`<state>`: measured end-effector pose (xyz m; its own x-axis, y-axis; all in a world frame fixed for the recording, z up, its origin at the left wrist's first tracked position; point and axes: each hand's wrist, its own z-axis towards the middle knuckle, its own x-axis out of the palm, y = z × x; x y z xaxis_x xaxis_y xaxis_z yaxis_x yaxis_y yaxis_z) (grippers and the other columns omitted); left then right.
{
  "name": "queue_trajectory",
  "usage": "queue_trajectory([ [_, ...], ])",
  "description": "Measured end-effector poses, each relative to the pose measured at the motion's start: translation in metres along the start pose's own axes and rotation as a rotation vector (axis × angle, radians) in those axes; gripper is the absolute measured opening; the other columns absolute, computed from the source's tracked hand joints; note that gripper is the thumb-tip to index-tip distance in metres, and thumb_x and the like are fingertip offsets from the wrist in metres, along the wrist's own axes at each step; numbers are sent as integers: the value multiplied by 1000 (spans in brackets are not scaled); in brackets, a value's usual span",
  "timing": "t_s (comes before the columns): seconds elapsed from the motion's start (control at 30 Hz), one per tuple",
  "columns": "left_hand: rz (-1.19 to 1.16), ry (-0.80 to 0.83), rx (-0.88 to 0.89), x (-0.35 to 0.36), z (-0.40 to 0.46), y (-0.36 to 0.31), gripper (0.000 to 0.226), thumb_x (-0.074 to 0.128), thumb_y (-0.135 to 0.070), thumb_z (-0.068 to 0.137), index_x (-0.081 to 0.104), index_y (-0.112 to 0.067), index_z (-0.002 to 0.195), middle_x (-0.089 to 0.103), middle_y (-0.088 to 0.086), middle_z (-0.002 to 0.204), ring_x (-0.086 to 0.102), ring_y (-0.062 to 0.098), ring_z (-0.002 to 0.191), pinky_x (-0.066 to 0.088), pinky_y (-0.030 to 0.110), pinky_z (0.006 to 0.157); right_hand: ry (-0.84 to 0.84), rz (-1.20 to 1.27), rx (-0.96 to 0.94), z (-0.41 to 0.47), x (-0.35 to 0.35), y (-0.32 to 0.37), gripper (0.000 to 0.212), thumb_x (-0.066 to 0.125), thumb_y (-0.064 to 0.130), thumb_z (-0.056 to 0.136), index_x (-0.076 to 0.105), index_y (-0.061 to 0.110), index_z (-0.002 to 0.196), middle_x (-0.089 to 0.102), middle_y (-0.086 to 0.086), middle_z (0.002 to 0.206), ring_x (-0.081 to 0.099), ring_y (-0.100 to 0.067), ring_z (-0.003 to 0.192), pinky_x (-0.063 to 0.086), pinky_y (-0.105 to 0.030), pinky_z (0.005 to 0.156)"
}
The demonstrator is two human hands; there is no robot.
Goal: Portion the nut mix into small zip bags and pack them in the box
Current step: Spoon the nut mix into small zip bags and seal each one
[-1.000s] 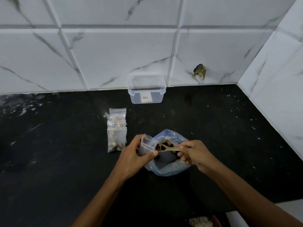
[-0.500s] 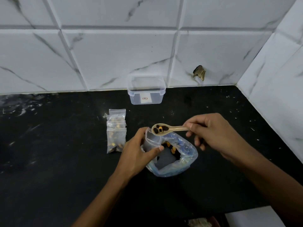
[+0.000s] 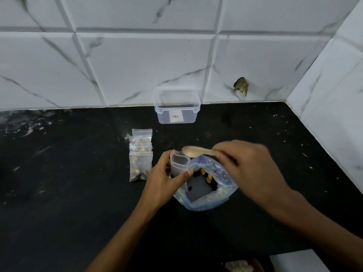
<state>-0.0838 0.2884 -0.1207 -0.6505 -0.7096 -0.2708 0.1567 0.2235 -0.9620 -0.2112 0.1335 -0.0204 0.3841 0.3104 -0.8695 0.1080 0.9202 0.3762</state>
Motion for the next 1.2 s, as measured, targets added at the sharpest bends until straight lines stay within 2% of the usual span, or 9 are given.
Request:
queue_trajectory([
  [0.07,13,-10,-17,-5,-2,1,42,77,-36,81,51,-50,111,63,-36,102,60,-11,97,50,8,74,-37,28,175,2,-9,-12,10,61,15,89,70,18,90,65,6,71,58,-3,58,49,-17,58],
  [0.17,21,-1,-36,-10,-4,4,39,76,-37,81,53,-48,110,64,-32,100,60,-12,96,49,7,71,170,-80,300,-6,1,-30,11,57,19,94,65,24,89,61,8,71,57,-1,61,46,-14,59],
  [0.27,12,43,-50,-9,-8,6,37,76,-31,83,54,-46,109,64,-33,101,60,-12,97,48,6,74,389,-261,250,-19,27,-34,7,53,23,96,60,23,99,62,4,93,59,-8,81,50,-26,76],
  [0.43,-4,104,-67,-2,-7,8,38,74,-24,86,52,-44,109,60,-40,100,58,-17,96,46,4,75,618,-378,136,-23,57,-29,37,56,22,93,48,19,128,54,-3,125,58,-18,107,48,-30,89],
  [0.57,-6,117,-91,-1,-5,9,39,74,-27,85,51,-48,109,62,-35,100,57,-18,98,48,7,76,636,-303,246,-20,79,-45,26,54,21,94,54,17,120,60,-4,115,60,-19,104,49,-33,90],
  [0.7,-11,122,-103,0,-4,12,40,74,-30,84,52,-47,113,63,-29,105,58,-16,101,48,15,82,438,-51,356,-26,101,-54,20,48,14,95,67,7,96,67,-12,91,63,-29,88,50,-40,79],
  [0.83,18,138,-83,2,-5,12,40,74,-31,85,50,-49,112,60,-38,106,57,-14,102,48,15,82,561,103,384,-24,113,-47,18,50,16,96,68,15,94,66,-1,91,63,-12,85,50,-28,82],
  [0.93,20,151,-79,5,-6,15,40,74,-32,85,52,-48,114,59,-35,109,58,-10,105,51,24,89,524,228,549,-18,122,-50,17,52,15,95,66,18,86,63,5,73,60,-2,62,47,-15,59],
  [1.2,22,167,-56,7,-8,16,42,75,-28,85,54,-38,120,60,-31,111,59,-8,107,48,17,85,526,436,746,-10,128,-50,15,51,17,97,65,15,98,65,-3,78,58,-5,55,44,-15,47],
])
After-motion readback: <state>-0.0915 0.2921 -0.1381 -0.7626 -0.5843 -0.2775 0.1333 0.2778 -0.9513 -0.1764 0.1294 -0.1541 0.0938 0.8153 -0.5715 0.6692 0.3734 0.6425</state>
